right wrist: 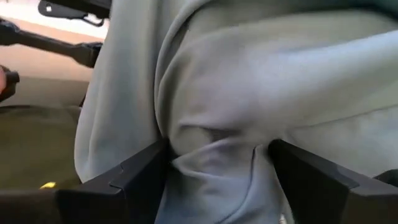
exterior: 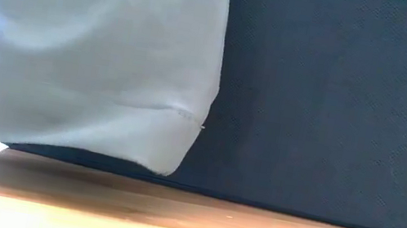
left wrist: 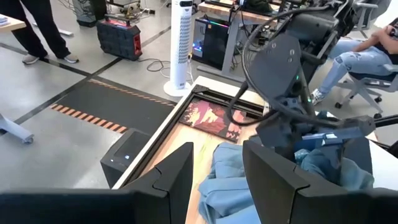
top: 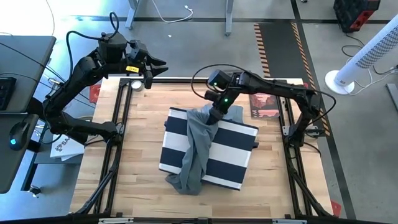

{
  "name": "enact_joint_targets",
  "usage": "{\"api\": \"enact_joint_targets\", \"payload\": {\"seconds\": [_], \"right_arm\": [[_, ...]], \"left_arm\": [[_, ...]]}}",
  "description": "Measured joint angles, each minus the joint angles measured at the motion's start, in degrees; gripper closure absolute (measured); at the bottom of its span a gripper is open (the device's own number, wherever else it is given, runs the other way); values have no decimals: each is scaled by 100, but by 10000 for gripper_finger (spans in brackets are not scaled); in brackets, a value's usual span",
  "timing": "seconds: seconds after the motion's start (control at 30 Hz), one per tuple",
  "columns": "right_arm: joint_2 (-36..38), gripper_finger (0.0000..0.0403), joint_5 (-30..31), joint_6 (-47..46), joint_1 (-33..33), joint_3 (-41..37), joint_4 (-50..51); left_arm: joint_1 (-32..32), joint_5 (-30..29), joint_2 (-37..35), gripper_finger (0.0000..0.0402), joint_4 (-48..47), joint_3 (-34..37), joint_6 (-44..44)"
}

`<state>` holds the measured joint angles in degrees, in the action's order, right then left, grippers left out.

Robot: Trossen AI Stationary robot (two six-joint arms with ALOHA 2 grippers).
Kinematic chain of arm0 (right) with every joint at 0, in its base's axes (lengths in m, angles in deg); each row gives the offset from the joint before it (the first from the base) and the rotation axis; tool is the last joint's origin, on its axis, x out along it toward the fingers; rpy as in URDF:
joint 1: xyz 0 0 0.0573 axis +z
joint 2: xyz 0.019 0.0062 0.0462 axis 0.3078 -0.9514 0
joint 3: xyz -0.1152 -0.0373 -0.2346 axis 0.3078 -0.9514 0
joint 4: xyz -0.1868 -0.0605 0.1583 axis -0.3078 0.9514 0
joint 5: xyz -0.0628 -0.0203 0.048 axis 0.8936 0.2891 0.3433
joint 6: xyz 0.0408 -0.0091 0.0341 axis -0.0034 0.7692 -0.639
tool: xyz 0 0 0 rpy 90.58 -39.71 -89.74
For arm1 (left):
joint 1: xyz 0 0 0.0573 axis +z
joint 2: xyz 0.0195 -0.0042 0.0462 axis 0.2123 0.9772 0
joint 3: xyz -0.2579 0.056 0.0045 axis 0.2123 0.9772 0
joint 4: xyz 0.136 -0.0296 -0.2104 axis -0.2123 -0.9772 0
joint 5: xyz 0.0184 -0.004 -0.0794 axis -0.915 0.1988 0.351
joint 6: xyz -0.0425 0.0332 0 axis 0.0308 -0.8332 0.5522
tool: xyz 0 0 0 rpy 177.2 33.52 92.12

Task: Sort clothes
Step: Put the gray pants into the blue bin

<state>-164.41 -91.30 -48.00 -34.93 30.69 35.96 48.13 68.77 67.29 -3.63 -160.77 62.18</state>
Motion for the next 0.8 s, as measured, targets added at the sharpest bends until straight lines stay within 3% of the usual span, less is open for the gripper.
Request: {"api": "enact_joint_targets", "payload": {"seconds": [0.17,0.33,0.47,0.7,0.8], "right_arm": [[0,127,-292,-5,9,-180,-56],[0,162,-611,14,9,-365,-190],[2,220,-749,67,16,-598,-311],[19,376,-684,437,98,-692,-518],[16,388,-517,510,168,-516,-488]], "left_arm": [[1,-45,0,266,0,0,48],[0,-46,0,266,2,0,48],[-1,-67,0,266,2,0,46],[1,-366,0,266,2,0,48],[-1,-372,0,266,5,0,48]]}}
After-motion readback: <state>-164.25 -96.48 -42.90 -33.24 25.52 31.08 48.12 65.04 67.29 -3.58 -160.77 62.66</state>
